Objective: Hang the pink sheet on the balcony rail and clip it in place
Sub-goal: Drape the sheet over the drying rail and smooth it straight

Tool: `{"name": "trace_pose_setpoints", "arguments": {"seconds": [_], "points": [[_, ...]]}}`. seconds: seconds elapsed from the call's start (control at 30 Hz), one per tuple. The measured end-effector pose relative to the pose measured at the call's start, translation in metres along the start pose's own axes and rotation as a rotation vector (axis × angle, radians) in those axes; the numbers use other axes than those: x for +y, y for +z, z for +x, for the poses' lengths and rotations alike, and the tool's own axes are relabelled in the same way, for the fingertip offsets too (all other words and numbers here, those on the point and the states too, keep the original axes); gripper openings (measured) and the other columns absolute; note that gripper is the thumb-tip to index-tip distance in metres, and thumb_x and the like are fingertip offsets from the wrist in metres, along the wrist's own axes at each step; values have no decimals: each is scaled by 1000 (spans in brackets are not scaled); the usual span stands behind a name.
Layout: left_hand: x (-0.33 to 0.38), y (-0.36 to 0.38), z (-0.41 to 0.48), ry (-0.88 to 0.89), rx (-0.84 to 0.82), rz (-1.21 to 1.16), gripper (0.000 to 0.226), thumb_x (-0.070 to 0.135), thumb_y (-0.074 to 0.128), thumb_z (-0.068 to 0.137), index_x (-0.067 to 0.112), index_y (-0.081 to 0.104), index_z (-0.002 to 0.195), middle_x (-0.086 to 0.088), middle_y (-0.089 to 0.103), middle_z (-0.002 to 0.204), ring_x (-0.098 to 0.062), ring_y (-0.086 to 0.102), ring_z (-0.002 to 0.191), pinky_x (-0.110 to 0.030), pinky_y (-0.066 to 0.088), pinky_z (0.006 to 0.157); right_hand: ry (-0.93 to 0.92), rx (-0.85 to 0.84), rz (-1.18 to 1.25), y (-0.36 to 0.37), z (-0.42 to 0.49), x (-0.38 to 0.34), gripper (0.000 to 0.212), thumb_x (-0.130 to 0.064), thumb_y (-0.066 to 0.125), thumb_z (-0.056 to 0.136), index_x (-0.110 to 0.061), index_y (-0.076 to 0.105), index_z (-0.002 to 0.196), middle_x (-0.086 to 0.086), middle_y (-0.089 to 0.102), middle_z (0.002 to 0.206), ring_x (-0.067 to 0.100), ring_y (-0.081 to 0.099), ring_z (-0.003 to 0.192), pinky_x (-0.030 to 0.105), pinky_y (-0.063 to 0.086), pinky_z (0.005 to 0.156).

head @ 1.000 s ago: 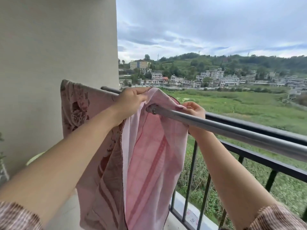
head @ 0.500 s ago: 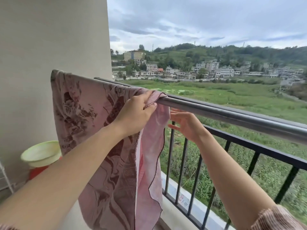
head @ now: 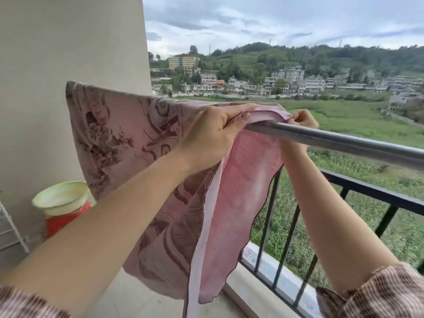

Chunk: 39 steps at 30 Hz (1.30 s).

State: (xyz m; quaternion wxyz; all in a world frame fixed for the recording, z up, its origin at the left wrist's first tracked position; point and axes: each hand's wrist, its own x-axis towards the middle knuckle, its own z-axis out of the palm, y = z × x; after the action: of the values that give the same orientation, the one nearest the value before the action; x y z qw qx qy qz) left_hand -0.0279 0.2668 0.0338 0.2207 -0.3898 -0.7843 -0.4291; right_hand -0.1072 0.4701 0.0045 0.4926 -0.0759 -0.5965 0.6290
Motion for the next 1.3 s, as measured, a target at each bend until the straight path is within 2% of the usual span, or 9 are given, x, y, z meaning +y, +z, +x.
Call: {"name": "trace_pose_setpoints", "arguments": {"seconds": [0.1, 0.17, 0.27, 0.37, 0.5, 0.67, 0.87, 1.03, 1.3], "points": [[4, 30, -7, 22, -79, 62, 57, 18, 57, 93, 25, 36, 146, 17, 63, 70, 10, 53, 61, -5, 43, 64, 16, -345, -317, -37, -13, 17, 13, -16, 71, 80, -16, 60, 74, -4, 60, 69, 5, 53, 58, 16, 46, 55], [-10, 45, -21, -67, -153, 194, 79, 18, 58, 90, 34, 11, 151, 4, 49, 53, -4, 40, 47, -19, 36, 45, 43, -625, -570, -60, -19, 31, 14, -17, 77, 72, -13, 69, 84, 2, 71, 79, 16, 67, 71, 30, 57, 64], [-23, 58, -38, -181, -142, 207, 91, 13, 57, 87, 34, -3, 151, 2, 33, 47, -11, 30, 39, -20, 26, 37, -2, -729, -732, -83, -25, 40, 23, -19, 72, 81, 3, 67, 79, 11, 68, 71, 23, 59, 59, 34, 48, 56], [-21, 64, -41, -211, -108, 194, 92, 10, 59, 84, 27, 1, 152, 4, 33, 46, -10, 30, 36, -27, 32, 37, -26, -656, -718, -95, -29, 35, 44, -30, 64, 89, 9, 58, 70, 8, 52, 58, 14, 39, 50, 26, 28, 49], [-13, 59, -43, -196, -81, 148, 88, 6, 62, 82, 29, 13, 151, 8, 39, 56, -4, 33, 44, -38, 49, 54, -106, -348, -663, -107, -28, 12, 23, -16, 53, 95, -11, 63, 74, 0, 58, 66, 9, 40, 50, 23, 31, 46], [19, 37, -31, -47, 100, 117, 62, 8, 64, 80, 22, 45, 136, 6, 52, 52, -4, 47, 47, -6, 39, 56, 17, 217, -357, -138, -23, -5, 22, -6, 43, 95, -13, 54, 77, -5, 49, 75, 7, 45, 68, 22, 39, 65], [37, 51, -62, -48, -83, 204, 61, 10, 61, 78, 26, 44, 134, 4, 58, 62, -8, 55, 59, -24, 47, 63, 52, -290, -593, -198, -67, 19, 39, -33, 53, 95, 4, 57, 82, 7, 56, 69, 17, 46, 61, 33, 36, 54], [31, 68, -86, -168, -146, 342, 40, 23, 57, 84, 17, 47, 122, -5, 62, 80, -30, 60, 79, -32, 41, 59, 20, -312, -628, -214, -88, -7, 50, -47, 59, 89, 2, 66, 85, 24, 68, 82, 18, 50, 61, 35, 40, 53], [83, 94, -105, -136, -410, 11, 76, 13, 54, 88, 24, 13, 152, -9, 62, 122, -25, 60, 78, -26, 47, 78, 306, -213, -614, -228, -93, -60, 37, -39, 60, 91, -5, 74, 92, 15, 71, 73, 11, 53, 42, 22, 39, 41]]}}
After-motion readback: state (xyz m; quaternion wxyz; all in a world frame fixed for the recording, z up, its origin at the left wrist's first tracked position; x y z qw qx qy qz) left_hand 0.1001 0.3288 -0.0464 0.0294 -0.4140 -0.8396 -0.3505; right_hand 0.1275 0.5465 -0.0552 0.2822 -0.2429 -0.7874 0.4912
